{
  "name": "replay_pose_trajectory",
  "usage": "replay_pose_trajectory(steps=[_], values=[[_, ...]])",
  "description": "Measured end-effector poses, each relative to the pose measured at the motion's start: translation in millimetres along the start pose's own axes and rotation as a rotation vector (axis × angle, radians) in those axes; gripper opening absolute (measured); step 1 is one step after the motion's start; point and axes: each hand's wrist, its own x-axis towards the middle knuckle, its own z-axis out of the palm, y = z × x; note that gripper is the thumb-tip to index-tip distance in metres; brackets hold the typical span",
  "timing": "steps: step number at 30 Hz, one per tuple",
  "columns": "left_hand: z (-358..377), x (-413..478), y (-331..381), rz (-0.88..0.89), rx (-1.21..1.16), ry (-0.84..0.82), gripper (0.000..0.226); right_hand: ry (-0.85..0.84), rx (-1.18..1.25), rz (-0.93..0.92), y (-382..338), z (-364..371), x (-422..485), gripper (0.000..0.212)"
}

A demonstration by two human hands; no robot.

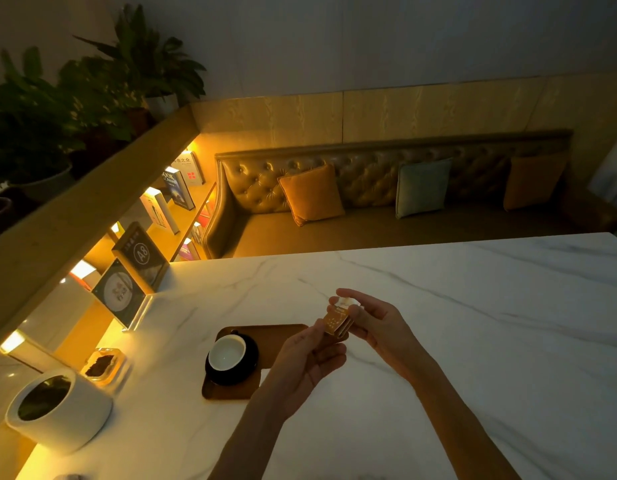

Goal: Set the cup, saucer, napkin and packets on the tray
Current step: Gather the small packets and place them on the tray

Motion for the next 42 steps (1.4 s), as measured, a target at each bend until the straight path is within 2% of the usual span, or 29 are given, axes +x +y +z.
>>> replay_pose_trajectory(steps=[4,8,11,14,19,23,28,34,37,42], values=[[-16,-2,6,0.059,0.233,0.054,0.030,-0.077,0.020,0.066,10,3,3,0.041],[-45,-2,7,0.137,0.522,0.148,0.017,-0.035,-0.206,0.151,20,10,6,0.036],[-66,-3,5,0.150,0.659,0.193,0.012,-0.006,-0.270,0.209,38,17,13,0.032],[-87,1,-2,0.130,0.674,0.257,0.012,0.062,-0.276,0.256,62,28,23,0.033],[-123,17,-16,0.072,0.495,0.449,0.011,0.165,-0.303,0.319,110,42,48,0.028],[-155,44,-21,0.029,0.472,0.530,0.015,0.213,-0.307,0.380,147,45,78,0.027],[-195,104,-15,-0.066,0.635,0.571,0.023,0.315,-0.342,0.504,187,39,127,0.028],[-228,183,-21,-0.119,0.895,0.595,0.014,0.505,-0.522,0.631,241,19,186,0.022],[-241,210,-37,-0.176,0.994,0.623,0.020,0.517,-0.623,0.654,268,6,201,0.016],[-261,234,-59,-0.250,1.060,0.632,0.022,0.501,-0.689,0.725,302,-7,215,0.017]])
